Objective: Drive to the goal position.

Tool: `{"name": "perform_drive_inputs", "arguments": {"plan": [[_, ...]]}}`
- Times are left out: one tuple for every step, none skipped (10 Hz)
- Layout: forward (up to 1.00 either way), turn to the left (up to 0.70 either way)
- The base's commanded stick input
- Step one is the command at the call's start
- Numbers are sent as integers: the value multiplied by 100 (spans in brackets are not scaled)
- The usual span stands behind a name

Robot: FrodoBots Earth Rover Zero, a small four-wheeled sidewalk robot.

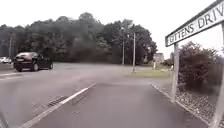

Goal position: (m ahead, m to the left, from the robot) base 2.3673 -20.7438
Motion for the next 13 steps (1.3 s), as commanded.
{"name": "perform_drive_inputs", "arguments": {"plan": [[100,-17],[100,-16],[100,-14],[100,-14],[100,-14],[100,-14],[100,-14],[100,-14],[100,-14],[100,-16],[100,-19],[100,-21],[100,-25]]}}
